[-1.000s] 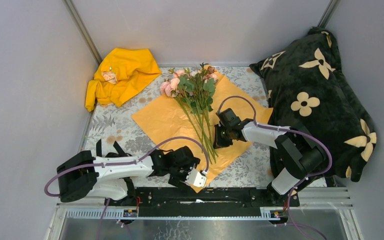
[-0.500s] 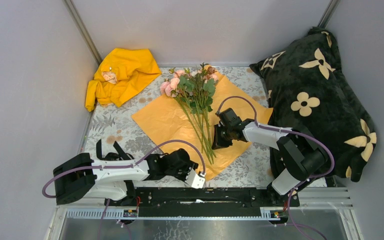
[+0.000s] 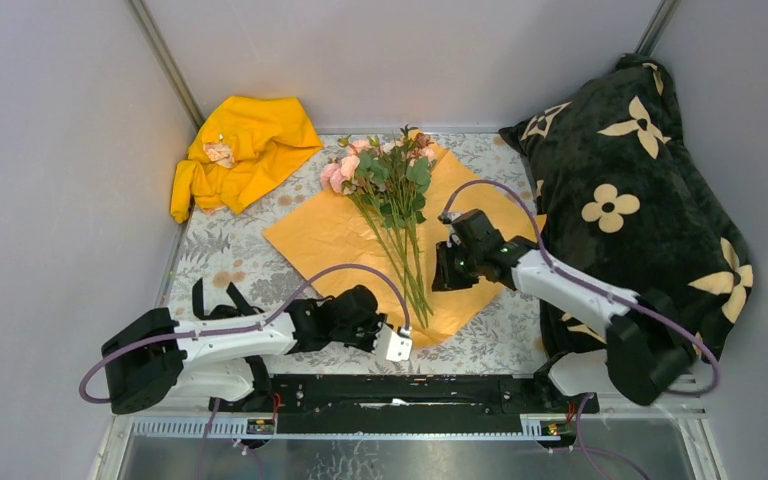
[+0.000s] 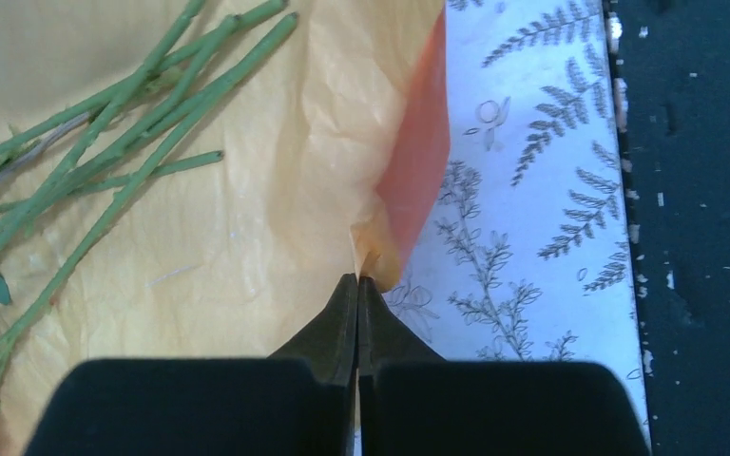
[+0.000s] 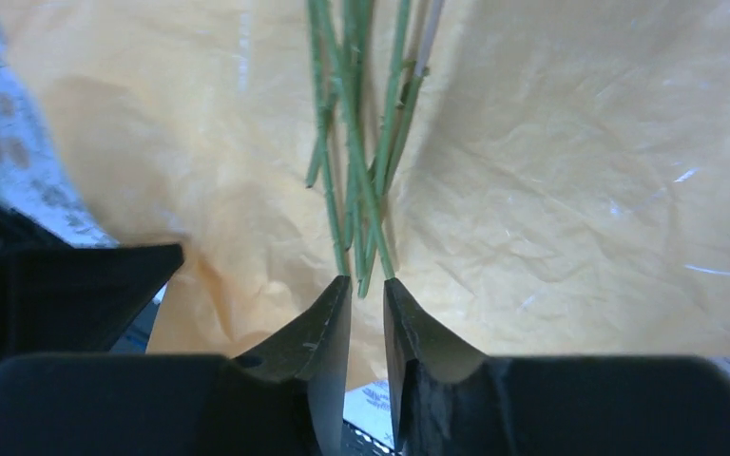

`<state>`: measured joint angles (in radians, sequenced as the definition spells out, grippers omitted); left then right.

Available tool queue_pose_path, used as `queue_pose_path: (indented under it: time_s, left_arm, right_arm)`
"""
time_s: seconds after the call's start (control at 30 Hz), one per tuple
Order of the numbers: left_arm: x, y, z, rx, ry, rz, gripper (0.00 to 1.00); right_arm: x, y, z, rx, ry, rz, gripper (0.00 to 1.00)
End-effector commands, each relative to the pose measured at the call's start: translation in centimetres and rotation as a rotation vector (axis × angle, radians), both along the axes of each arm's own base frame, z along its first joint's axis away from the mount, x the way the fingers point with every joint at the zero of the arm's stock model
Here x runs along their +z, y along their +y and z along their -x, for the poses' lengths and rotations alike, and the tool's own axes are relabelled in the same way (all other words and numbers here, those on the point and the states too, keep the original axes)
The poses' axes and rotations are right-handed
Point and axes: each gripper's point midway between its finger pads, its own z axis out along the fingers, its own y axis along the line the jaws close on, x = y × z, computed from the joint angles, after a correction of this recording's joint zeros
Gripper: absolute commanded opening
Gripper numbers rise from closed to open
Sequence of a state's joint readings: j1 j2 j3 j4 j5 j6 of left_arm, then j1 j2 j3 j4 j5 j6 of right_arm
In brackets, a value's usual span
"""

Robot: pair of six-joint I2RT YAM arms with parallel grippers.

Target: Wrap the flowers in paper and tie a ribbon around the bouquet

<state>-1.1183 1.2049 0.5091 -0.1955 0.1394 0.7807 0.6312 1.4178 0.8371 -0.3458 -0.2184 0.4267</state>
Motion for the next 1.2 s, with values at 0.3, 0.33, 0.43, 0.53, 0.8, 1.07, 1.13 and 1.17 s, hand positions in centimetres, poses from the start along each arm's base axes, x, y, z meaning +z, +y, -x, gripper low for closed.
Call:
queue_pose_path:
  time_s: [0.3, 0.33, 0.43, 0.53, 0.8, 1.07, 1.13, 1.17]
  left_arm:
    - [2.6, -0.3, -1.8, 0.130, 0.277, 0.137, 0.00]
    - [2.4, -0.2, -1.9, 0.136, 0.284, 0.137, 0.00]
    - [2.0, 0.0, -2.2, 0.162, 0.314, 0.138, 0.00]
    - [2.2, 0.1, -2.8, 0.183, 0.326, 0.148, 0.00]
    - [2.2, 0.0, -3.0, 0.192, 0.357, 0.149, 0.00]
    - [2.2, 0.4, -3.4, 0.208, 0.365, 0.147, 0.00]
    - [2.2, 0.7, -3.5, 0.219, 0.369, 0.139, 0.00]
    - [2.4, 0.8, -3.7, 0.223, 0.371, 0.136, 0.00]
  right_arm:
    - [6.5, 1.5, 7.1, 0.252, -0.207, -0.362, 0.58]
    - [6.4, 1.8, 7.5, 0.277, -0.227, -0.386, 0.62]
    - [5.6, 2.8, 8.4, 0.336, -0.259, -0.404, 0.76]
    - [4.1, 3.3, 8.6, 0.377, -0.275, -0.354, 0.82]
    - [1.3, 3.9, 8.6, 0.413, -0.313, -0.337, 0.83]
    - [-1.4, 4.4, 8.1, 0.418, -0.322, -0.280, 0.57]
    - [-1.7, 4.3, 7.7, 0.397, -0.319, -0.262, 0.28]
    - [-1.8, 4.3, 7.6, 0.394, -0.318, -0.256, 0.19]
